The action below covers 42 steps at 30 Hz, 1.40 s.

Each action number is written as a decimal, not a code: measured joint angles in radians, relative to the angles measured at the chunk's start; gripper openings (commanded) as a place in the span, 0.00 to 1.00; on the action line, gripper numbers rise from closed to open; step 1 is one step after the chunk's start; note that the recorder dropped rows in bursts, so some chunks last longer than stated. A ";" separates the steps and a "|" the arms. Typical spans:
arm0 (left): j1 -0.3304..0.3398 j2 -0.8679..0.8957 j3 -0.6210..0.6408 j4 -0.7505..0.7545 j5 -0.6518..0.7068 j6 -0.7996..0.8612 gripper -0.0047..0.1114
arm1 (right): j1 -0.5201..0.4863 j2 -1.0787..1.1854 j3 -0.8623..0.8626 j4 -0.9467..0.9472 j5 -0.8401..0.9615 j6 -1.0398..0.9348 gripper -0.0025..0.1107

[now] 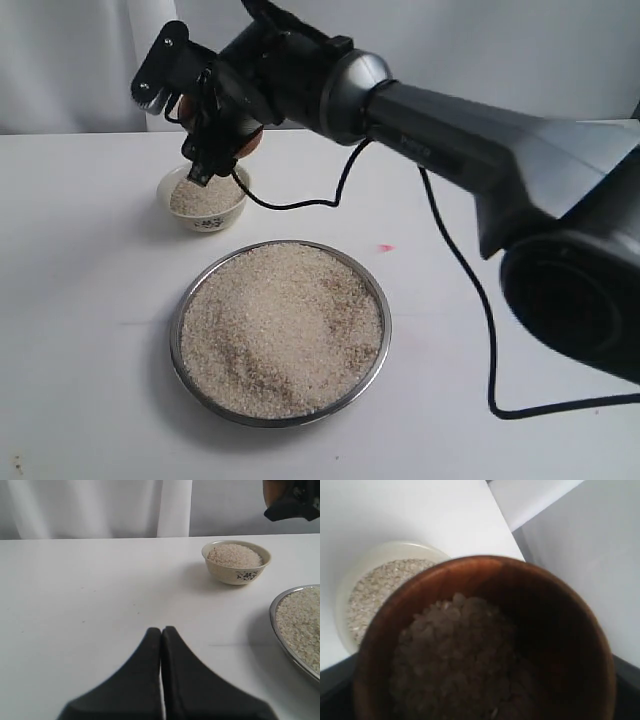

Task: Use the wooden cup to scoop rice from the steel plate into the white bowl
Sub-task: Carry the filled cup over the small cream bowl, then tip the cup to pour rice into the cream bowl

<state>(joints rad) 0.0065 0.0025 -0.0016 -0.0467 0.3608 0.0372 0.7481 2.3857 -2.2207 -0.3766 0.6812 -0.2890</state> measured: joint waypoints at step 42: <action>-0.019 0.000 0.000 0.000 0.000 0.000 0.04 | 0.077 0.329 -0.229 -0.846 -0.079 0.027 0.02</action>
<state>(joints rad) -0.0125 0.0025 -0.0016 -0.0467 0.3608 0.0372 0.8250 2.7143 -2.4498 -1.2225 0.6021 -0.2622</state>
